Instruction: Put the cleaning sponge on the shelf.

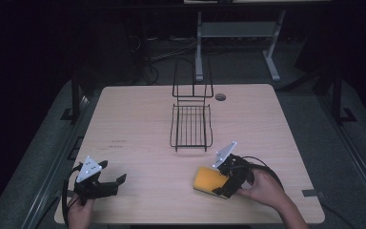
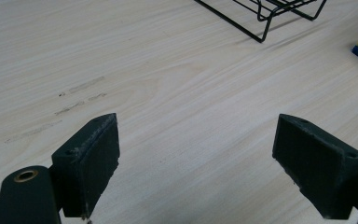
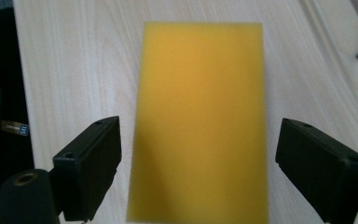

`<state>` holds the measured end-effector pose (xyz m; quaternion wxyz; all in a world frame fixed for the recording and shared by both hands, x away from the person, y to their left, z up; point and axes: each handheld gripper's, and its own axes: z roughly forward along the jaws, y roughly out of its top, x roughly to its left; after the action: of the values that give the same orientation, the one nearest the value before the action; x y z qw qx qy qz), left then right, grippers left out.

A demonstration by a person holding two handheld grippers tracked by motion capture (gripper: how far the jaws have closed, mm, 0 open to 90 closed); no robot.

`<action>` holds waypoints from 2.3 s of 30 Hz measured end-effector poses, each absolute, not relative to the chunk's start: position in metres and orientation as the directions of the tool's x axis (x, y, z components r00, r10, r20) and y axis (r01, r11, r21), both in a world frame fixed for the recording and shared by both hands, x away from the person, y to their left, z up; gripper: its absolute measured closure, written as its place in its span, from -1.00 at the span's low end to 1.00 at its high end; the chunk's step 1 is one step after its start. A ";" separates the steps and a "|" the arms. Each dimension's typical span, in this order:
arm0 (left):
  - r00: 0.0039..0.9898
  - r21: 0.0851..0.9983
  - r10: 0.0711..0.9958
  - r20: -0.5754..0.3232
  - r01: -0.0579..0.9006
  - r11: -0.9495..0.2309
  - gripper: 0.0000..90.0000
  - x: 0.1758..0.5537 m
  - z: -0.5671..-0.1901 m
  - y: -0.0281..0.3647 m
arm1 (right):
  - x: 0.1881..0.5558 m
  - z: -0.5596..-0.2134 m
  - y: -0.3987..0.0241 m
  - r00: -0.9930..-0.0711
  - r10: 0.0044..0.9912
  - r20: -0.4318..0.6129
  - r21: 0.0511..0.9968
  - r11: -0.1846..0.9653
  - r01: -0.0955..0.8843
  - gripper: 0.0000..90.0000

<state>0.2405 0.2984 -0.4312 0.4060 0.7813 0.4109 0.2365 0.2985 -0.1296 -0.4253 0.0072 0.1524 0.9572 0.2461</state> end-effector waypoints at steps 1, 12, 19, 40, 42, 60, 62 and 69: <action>0.550 0.829 0.834 0.034 0.451 -0.332 -0.69 0.240 -0.431 0.299 | 0.298 -0.425 -0.130 -0.953 0.295 0.061 0.473 0.832 0.288 -0.69; 0.551 0.829 0.834 0.032 0.451 -0.330 -0.69 0.240 -0.431 0.298 | 0.303 -0.435 -0.115 -0.957 0.282 0.065 0.421 0.862 0.282 -0.69; 0.550 0.830 0.835 0.026 0.453 -0.325 -0.69 0.240 -0.430 0.299 | 0.303 -0.442 -0.108 -0.959 0.279 0.053 0.379 0.883 0.278 -0.68; 0.548 0.833 0.836 0.023 0.452 -0.320 -0.69 0.239 -0.430 0.300 | 0.307 -0.437 -0.104 -0.969 0.243 0.040 0.395 0.887 0.239 -0.51; 0.548 0.833 0.836 0.023 0.452 -0.319 -0.69 0.239 -0.429 0.300 | 0.309 -0.434 -0.102 -0.972 0.233 0.040 0.396 0.889 0.229 -0.51; 0.540 0.839 0.842 0.013 0.452 -0.303 -0.69 0.239 -0.429 0.303 | 0.337 -0.415 -0.088 -0.984 0.173 0.053 0.434 0.883 0.179 -0.51; 0.542 0.838 0.840 0.015 0.451 -0.307 -0.69 0.240 -0.429 0.303 | 0.339 -0.414 -0.087 -0.984 0.170 0.054 0.436 0.882 0.176 -0.51; 0.544 0.838 0.839 0.018 0.449 -0.309 -0.69 0.239 -0.428 0.302 | 0.350 -0.407 -0.083 -0.989 0.143 0.039 0.452 0.880 0.145 -0.51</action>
<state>0.2392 0.3021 -0.4284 0.4152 0.7743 0.4160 0.2346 0.3505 -0.0830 -0.4066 -0.0020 0.0745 0.9695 0.2334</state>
